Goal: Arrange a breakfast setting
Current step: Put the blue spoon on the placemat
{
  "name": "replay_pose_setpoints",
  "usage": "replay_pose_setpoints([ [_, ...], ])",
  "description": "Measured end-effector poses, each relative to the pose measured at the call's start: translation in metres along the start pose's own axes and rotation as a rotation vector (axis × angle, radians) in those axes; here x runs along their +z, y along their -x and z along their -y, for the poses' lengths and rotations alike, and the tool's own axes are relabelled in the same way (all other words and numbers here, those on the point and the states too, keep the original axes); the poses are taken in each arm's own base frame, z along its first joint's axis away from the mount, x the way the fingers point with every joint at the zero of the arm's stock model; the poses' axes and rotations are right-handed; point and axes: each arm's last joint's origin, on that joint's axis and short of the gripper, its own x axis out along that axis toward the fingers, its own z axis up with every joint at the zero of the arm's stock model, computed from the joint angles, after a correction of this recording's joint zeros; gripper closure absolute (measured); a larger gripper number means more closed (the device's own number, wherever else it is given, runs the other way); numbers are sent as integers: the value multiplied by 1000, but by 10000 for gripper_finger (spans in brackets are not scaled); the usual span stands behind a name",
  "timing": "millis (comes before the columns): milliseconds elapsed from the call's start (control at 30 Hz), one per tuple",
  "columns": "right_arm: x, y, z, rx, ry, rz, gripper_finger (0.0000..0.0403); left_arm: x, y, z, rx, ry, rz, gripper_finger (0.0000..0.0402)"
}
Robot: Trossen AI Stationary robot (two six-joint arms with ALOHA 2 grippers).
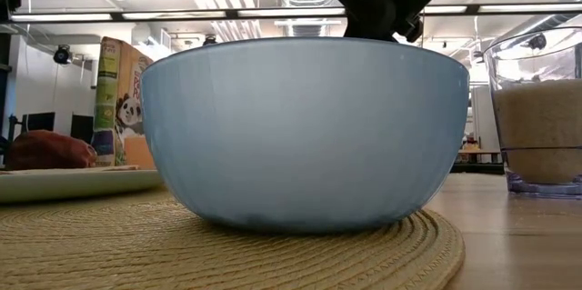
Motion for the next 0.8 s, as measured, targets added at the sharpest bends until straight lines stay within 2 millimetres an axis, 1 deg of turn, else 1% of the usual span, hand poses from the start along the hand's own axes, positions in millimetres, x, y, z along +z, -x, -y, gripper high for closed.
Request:
replay_pose_setpoints([
  [800,10,16,10,17,-33,34,374,0,0,0,0,-5,0,107],
])
